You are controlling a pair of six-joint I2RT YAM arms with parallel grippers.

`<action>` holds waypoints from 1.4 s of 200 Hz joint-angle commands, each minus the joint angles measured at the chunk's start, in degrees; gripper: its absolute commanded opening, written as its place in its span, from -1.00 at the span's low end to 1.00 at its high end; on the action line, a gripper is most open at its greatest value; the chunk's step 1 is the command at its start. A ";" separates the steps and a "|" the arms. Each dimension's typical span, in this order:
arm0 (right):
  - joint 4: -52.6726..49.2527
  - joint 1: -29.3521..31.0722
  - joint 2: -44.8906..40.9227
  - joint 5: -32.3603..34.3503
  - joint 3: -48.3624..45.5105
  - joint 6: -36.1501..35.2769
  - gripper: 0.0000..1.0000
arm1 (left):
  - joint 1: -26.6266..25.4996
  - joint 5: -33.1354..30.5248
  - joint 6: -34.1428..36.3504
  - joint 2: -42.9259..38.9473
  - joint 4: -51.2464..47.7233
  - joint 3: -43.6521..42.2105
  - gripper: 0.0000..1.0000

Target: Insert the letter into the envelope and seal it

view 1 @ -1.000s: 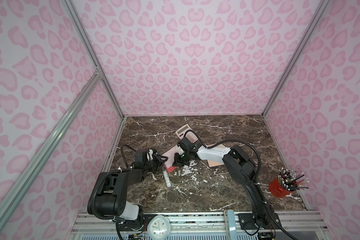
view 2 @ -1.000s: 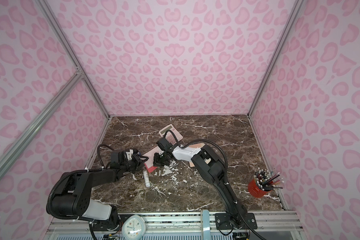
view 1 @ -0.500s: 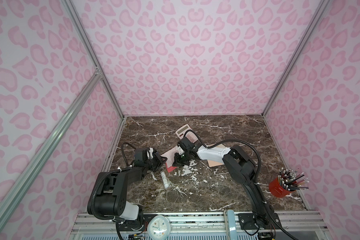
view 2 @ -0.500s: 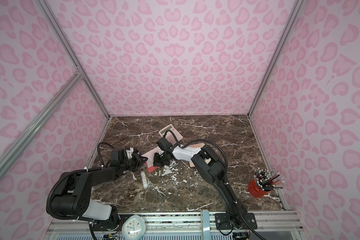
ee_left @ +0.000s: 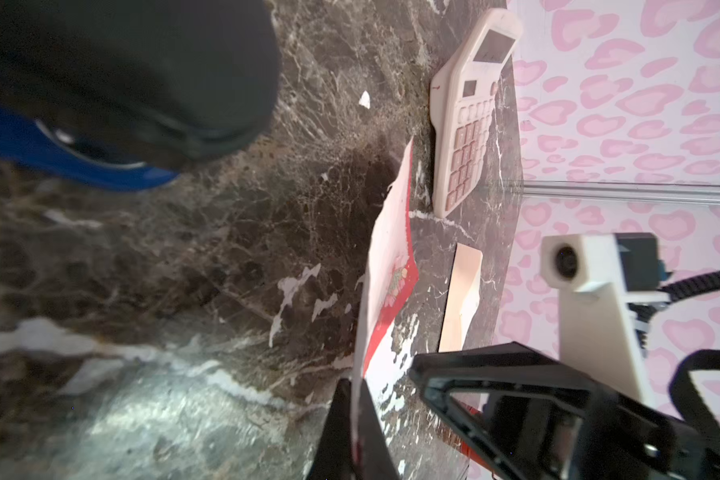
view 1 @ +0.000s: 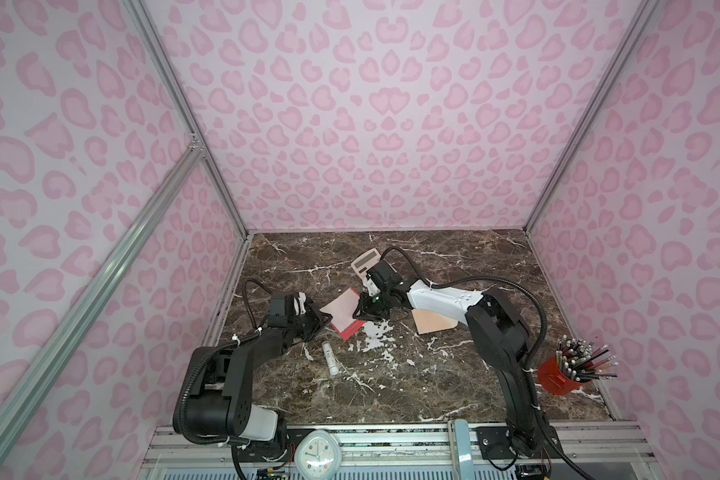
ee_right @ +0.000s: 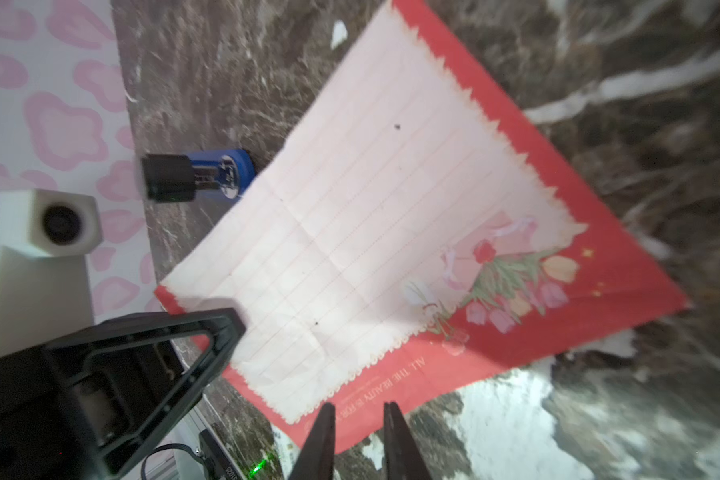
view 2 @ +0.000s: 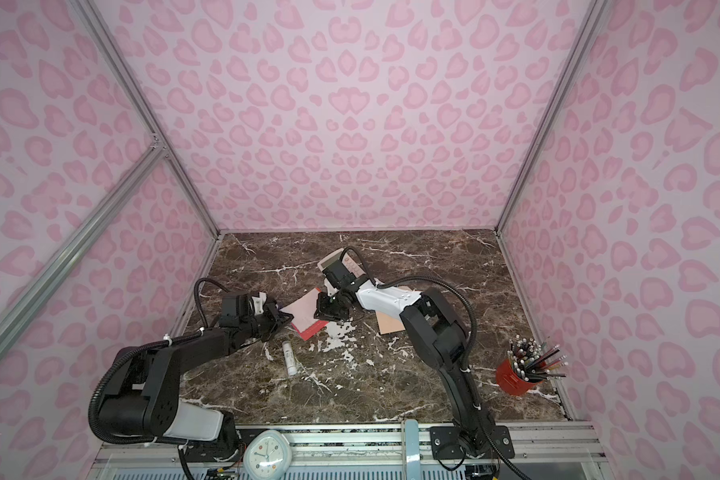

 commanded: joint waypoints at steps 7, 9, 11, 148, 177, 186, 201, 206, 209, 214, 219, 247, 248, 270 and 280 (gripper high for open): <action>1.91 -1.91 -5.00 1.55 -3.47 0.48 -0.42 | 0.06 -0.07 2.39 -3.11 -5.45 3.10 -0.91; 2.23 -2.12 -5.41 1.63 -3.82 0.66 -0.41 | 0.04 -0.02 2.40 -3.41 -5.80 3.34 -0.92; 2.54 -2.20 -5.96 1.74 -4.13 0.83 -0.40 | 0.04 0.06 2.58 -3.68 -6.28 3.65 -0.91; 63.03 -6.86 -27.97 10.27 -32.94 18.09 0.26 | -2.73 -9.24 -12.41 -21.84 -6.20 18.37 -0.92; 74.00 -5.90 -26.50 11.34 -33.83 21.19 0.33 | -5.25 -12.05 -16.73 -21.14 1.72 18.22 -0.91; 75.09 -5.43 -25.89 11.32 -33.35 21.47 0.35 | -6.20 -12.62 -17.44 -20.79 3.05 18.43 -0.91; 75.23 -4.88 -25.18 10.95 -32.74 21.55 0.35 | -7.79 -13.56 -18.75 -20.06 5.37 18.63 -0.92; 75.67 -4.63 -25.02 11.03 -32.86 21.61 0.36 | -8.25 -13.88 -19.33 -19.88 6.33 18.63 -0.91; 75.98 -4.55 -25.03 11.06 -32.97 21.70 0.36 | -8.55 -14.11 -19.66 -19.65 6.95 18.63 -0.92; 76.61 -4.32 -24.94 11.28 -33.08 21.86 0.37 | -9.03 -14.41 -20.21 -19.47 7.78 18.67 -0.91; 77.07 -4.17 -24.83 11.45 -33.31 22.16 0.38 | -9.48 -14.70 -20.57 -19.18 8.39 18.78 -0.92; 78.18 -3.30 -24.51 11.16 -33.70 23.22 0.40 | -11.51 -15.80 -22.02 -17.46 11.19 19.55 -0.92; 78.17 -3.29 -24.51 11.14 -33.70 23.23 0.40 | -11.54 -15.81 -22.16 -17.43 11.28 19.62 -0.91; 78.12 -2.39 -23.65 10.53 -33.52 23.96 0.33 | -12.93 -16.43 -22.96 -16.14 13.22 20.01 -0.92; 78.82 -2.10 -23.15 10.51 -33.49 24.56 0.32 | -13.44 -16.61 -23.00 -15.67 13.56 20.21 -0.91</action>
